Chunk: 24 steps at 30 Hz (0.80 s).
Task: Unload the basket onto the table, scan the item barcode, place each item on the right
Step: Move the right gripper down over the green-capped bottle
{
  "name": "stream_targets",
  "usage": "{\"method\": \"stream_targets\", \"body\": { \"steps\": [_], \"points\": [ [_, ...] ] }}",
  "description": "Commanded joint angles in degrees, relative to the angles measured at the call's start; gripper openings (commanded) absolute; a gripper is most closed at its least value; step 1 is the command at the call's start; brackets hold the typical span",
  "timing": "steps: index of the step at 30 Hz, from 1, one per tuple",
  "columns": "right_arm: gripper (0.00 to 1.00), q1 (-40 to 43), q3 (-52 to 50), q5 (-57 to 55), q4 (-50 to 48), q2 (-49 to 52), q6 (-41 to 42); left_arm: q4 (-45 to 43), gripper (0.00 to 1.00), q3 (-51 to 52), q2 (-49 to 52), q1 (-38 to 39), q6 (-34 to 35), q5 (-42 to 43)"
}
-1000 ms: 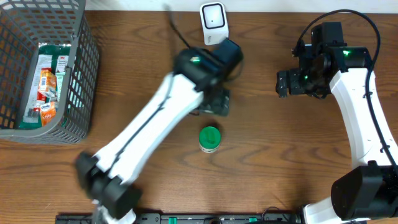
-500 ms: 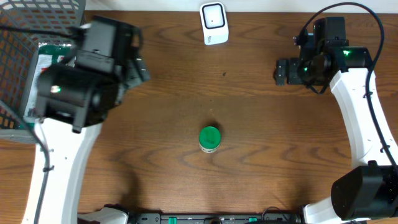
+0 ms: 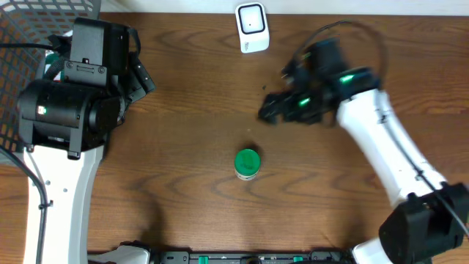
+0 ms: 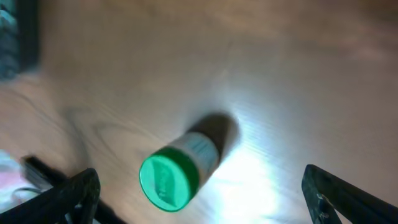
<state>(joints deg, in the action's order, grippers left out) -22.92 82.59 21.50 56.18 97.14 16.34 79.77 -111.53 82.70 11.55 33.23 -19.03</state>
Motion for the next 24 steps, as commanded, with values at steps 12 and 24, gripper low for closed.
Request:
{"method": "stream_targets", "body": {
  "steps": [12, 24],
  "points": [
    [0.99, -21.92, -7.34, -28.06, -5.05, 0.39, 42.82, 0.33, 0.95, -0.79, -0.35, -0.28, 0.5, -0.98],
    [0.99, -27.8, -19.58, -39.3, -19.69, 0.48, 49.03, 0.33, 0.95, -0.79, -0.35, -0.28, 0.5, -0.98]
  ]
}}
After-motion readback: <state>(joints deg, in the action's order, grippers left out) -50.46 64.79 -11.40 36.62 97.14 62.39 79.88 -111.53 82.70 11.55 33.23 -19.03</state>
